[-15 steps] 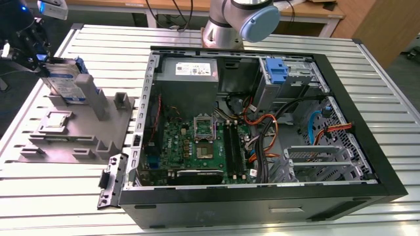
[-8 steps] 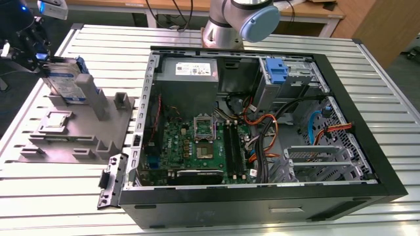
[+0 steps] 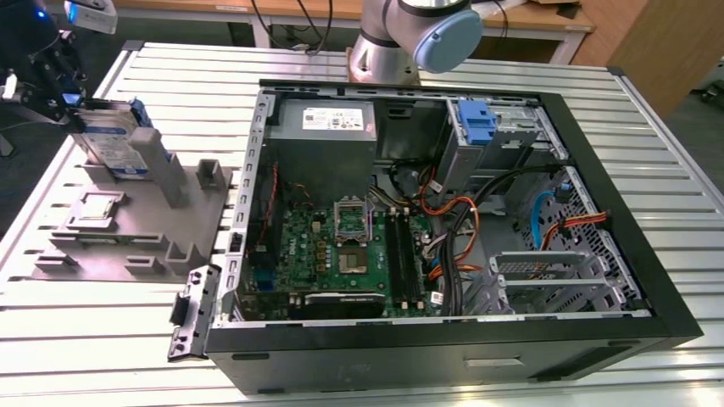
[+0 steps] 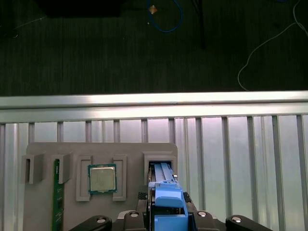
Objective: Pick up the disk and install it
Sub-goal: 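Pick up the disk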
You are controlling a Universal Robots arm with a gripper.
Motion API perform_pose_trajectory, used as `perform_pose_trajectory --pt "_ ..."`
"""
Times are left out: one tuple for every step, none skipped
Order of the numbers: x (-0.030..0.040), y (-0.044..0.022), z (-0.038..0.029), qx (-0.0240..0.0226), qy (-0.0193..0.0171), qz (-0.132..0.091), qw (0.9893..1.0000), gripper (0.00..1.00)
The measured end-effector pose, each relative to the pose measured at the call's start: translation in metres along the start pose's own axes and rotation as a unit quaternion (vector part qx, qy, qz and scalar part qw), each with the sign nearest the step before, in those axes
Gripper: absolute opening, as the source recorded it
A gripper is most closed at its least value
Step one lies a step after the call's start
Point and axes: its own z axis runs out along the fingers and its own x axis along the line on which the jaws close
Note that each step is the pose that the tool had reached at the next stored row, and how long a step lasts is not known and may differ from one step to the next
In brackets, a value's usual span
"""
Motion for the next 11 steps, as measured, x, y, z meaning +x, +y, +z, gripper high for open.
perform_pose_trajectory --pt "0.0000 0.0000 0.0000 0.0000 0.0000 0.000 1.0000 0.37" --pt "0.0000 0.0000 0.0000 0.0000 0.0000 0.000 1.0000 0.37" --pt "0.0000 0.0000 -0.0002 0.0000 0.0000 0.000 1.0000 0.37" --pt "-0.0001 0.0000 -0.0009 0.0000 0.0000 0.000 1.0000 0.37" --pt "-0.0001 0.0000 -0.0017 0.0000 0.0000 0.000 1.0000 0.37" --pt "-0.0002 0.0001 -0.0026 0.0000 0.0001 0.000 1.0000 0.37" --pt "-0.0002 0.0001 -0.0033 0.0000 0.0002 0.000 1.0000 0.37" --pt "-0.0003 0.0001 -0.0038 0.0001 0.0004 0.000 1.0000 0.37" --pt "-0.0003 0.0002 -0.0044 0.0000 0.0006 0.000 1.0000 0.37" --pt "-0.0004 0.0002 -0.0052 0.0000 0.0008 0.000 1.0000 0.37" --pt "-0.0005 0.0003 -0.0065 0.0000 0.0008 0.000 1.0000 0.37"
